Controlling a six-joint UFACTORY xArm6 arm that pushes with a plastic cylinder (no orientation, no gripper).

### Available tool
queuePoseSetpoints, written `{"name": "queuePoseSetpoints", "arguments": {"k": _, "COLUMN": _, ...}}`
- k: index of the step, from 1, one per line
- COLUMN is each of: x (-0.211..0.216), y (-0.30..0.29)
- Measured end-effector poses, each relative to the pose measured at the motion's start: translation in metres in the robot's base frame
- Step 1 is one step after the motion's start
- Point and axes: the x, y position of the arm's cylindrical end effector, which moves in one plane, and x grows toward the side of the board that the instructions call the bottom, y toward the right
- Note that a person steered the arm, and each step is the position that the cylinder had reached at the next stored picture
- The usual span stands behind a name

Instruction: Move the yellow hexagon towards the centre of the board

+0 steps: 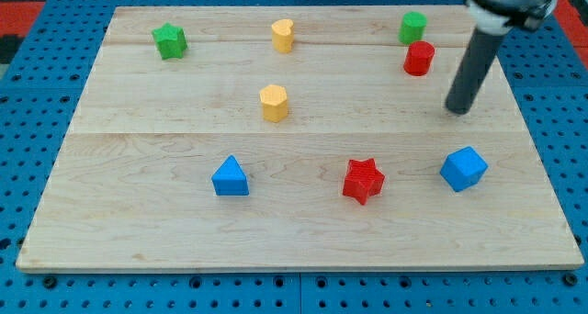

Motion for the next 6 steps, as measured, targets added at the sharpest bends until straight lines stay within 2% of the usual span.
{"name": "queuePoseSetpoints", "arguments": {"k": 1, "x": 0.017, "y": -0.068}}
{"name": "queuePoseSetpoints", "arguments": {"k": 2, "x": 0.026, "y": -0.160}}
{"name": "queuePoseSetpoints", "arguments": {"k": 3, "x": 0.015, "y": -0.235}}
{"name": "queuePoseSetpoints", "arguments": {"k": 4, "x": -0.017, "y": -0.228}}
{"name": "queuePoseSetpoints", "arguments": {"k": 5, "x": -0.019, "y": -0.183}}
{"name": "queuePoseSetpoints", "arguments": {"k": 6, "x": -0.020, "y": -0.232}}
